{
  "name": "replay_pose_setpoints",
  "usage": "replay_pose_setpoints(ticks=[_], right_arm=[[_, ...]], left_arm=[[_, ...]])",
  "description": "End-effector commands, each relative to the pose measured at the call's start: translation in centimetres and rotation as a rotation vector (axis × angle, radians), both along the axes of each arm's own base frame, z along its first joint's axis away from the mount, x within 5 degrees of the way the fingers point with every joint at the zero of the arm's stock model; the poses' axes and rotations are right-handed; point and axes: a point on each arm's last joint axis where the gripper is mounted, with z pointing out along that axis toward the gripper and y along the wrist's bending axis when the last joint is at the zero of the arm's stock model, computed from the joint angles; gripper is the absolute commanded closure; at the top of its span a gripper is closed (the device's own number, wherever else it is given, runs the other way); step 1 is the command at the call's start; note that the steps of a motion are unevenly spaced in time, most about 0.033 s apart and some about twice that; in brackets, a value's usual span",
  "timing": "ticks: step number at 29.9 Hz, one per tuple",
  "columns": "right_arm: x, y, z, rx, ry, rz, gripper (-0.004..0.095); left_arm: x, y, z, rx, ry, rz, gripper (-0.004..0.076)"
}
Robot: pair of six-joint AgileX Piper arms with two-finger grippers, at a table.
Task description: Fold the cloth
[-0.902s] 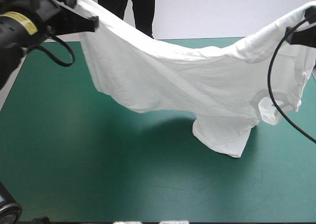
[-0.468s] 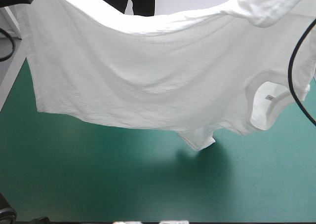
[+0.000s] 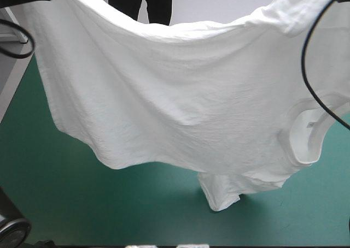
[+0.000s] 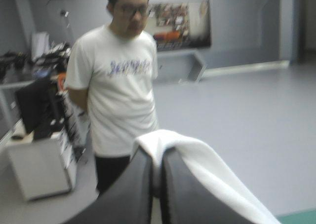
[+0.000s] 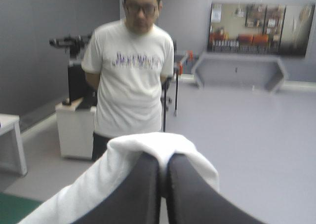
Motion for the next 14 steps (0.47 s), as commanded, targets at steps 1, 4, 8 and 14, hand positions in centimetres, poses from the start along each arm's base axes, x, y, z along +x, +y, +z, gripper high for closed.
replay_pose_setpoints(ticks=[1, 4, 8, 14], right_arm=[[5.3, 0.0, -2.6, 0.02, 0.173, -0.01, 0.0923], [8.8, 0.5, -5.1, 0.03, 0.32, 0.024, 0.0923], [12.6, 0.8, -8.4, 0.033, 0.471, 0.04, 0.0923], [17.8, 1.4, -13.9, 0.045, 0.665, 0.085, 0.0923]], left_arm=[[3.3, -1.6, -2.0, 0.064, 0.118, 0.1, 0.0734], [6.7, -3.2, -4.1, 0.109, 0.208, 0.133, 0.0734], [11.0, -4.3, -7.6, 0.135, 0.384, 0.12, 0.0734], [17.2, -4.5, -13.1, 0.106, 0.611, 0.058, 0.0734]])
